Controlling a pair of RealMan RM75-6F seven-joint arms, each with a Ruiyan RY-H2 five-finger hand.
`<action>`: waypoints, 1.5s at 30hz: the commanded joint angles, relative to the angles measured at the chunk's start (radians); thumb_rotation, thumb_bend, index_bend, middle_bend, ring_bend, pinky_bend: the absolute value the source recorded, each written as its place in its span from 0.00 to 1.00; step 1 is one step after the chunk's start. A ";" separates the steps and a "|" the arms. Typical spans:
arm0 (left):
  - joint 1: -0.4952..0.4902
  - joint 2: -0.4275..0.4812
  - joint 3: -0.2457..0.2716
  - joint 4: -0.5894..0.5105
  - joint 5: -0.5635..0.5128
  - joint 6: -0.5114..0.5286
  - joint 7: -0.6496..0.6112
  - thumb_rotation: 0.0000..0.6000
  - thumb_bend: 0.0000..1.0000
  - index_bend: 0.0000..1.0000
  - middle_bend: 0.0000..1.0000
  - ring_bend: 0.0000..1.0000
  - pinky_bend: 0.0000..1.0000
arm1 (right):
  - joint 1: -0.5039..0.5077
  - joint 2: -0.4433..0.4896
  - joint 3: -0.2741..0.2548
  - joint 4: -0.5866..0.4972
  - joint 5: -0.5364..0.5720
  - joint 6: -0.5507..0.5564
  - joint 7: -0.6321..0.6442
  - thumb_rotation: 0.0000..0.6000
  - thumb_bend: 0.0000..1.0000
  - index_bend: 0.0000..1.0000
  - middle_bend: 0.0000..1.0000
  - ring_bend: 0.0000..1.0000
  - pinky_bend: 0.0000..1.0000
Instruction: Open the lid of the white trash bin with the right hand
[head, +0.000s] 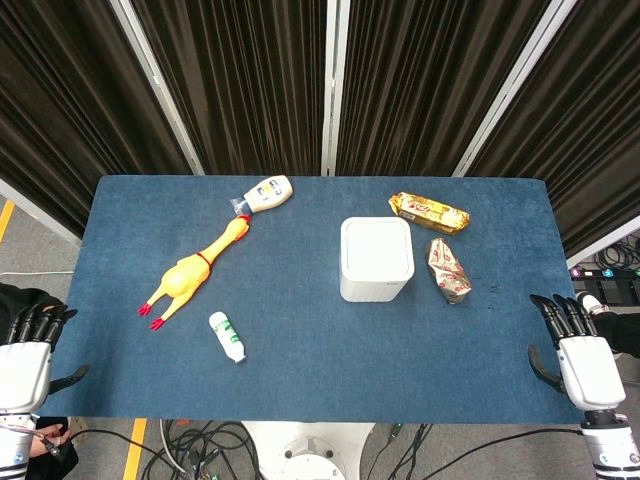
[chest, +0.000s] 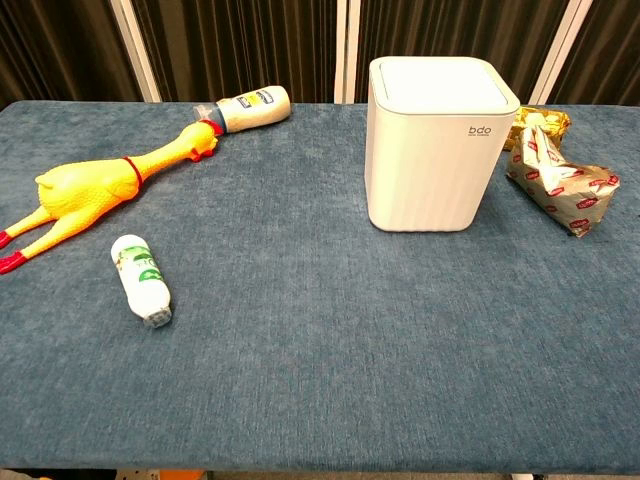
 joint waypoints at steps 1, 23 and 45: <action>-0.006 0.005 -0.001 -0.007 -0.011 -0.014 0.004 1.00 0.00 0.20 0.16 0.07 0.09 | 0.013 -0.001 0.002 -0.006 0.004 -0.019 -0.004 1.00 0.39 0.08 0.12 0.05 0.06; 0.004 0.011 0.006 -0.011 -0.009 -0.004 -0.014 1.00 0.00 0.20 0.16 0.07 0.09 | 0.332 0.117 0.118 -0.182 0.032 -0.405 -0.085 1.00 0.24 0.13 0.13 0.01 0.00; 0.010 0.014 0.002 0.013 -0.024 -0.009 -0.040 1.00 0.00 0.20 0.16 0.07 0.09 | 0.655 -0.180 0.167 -0.054 0.389 -0.693 -0.404 1.00 0.16 0.31 0.28 0.01 0.00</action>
